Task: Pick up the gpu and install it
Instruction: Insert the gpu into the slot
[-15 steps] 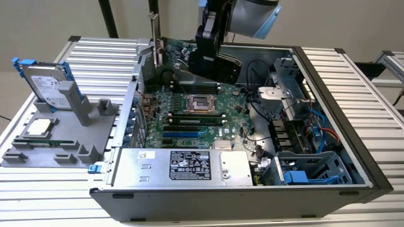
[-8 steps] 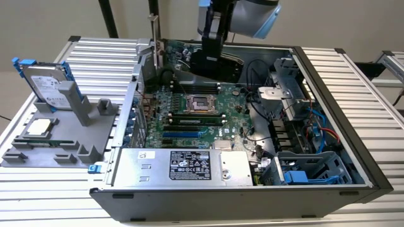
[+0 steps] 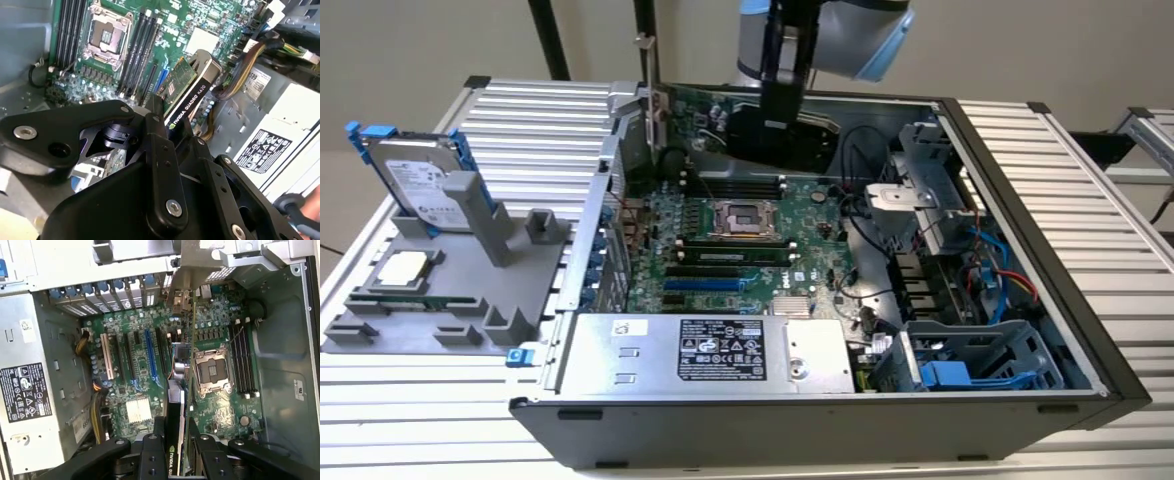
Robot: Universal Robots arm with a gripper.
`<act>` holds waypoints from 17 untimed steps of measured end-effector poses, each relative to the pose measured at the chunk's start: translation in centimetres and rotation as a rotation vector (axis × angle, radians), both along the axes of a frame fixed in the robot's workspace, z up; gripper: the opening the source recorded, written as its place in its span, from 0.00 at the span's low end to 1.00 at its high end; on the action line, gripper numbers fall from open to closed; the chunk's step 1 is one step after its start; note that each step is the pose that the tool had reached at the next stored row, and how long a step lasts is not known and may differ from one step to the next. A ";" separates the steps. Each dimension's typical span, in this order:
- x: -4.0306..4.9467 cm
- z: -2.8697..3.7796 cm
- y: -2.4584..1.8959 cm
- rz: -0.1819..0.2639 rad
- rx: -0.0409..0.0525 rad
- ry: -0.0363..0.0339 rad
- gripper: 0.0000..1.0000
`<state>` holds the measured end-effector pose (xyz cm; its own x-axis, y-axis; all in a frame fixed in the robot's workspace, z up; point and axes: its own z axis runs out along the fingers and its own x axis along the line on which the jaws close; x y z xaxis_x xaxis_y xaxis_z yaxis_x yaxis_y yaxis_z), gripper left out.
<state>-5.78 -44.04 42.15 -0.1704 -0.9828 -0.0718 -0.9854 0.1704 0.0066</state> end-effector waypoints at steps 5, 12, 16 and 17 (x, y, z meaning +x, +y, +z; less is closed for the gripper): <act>0.33 0.00 0.00 0.049 0.0027 0.0000 0.00; 0.80 0.00 0.00 0.118 0.0056 0.0001 0.00; 1.05 0.00 0.00 0.156 0.0065 0.0001 0.00; 1.12 0.00 0.00 0.166 0.0067 0.0001 0.00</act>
<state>-4.66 -44.04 42.16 -0.0060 -0.9969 -0.0784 -1.0000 0.0055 0.0072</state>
